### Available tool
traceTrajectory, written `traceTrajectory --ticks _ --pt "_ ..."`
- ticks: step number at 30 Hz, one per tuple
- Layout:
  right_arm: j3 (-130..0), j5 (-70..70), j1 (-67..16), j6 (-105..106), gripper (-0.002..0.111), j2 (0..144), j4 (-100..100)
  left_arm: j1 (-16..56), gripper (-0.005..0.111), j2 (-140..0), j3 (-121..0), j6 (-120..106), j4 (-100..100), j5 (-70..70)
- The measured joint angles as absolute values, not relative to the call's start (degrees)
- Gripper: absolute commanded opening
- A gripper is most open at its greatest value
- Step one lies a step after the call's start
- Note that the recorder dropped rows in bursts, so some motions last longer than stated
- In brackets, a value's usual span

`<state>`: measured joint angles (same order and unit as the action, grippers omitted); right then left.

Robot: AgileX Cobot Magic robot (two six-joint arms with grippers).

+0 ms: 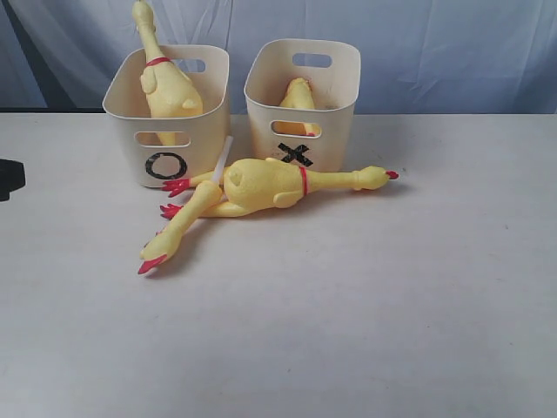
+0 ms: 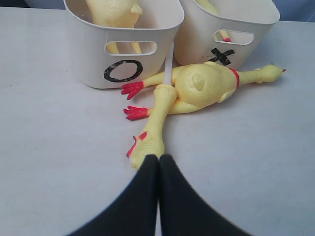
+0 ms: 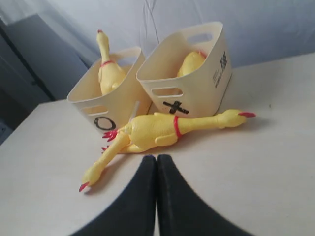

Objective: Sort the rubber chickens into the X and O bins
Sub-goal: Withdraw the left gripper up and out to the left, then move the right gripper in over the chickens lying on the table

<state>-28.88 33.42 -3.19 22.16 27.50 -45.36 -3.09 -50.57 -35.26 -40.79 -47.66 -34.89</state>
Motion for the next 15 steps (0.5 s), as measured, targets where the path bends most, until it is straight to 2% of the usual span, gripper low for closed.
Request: traceTrajectory --ticks 15 --pt "-48.92 40.47 -3.19 24.42 -0.001 64.62 -54.22 -3.09 0.000 -50.57 -35.26 -40.91 -47.66 -35.35"
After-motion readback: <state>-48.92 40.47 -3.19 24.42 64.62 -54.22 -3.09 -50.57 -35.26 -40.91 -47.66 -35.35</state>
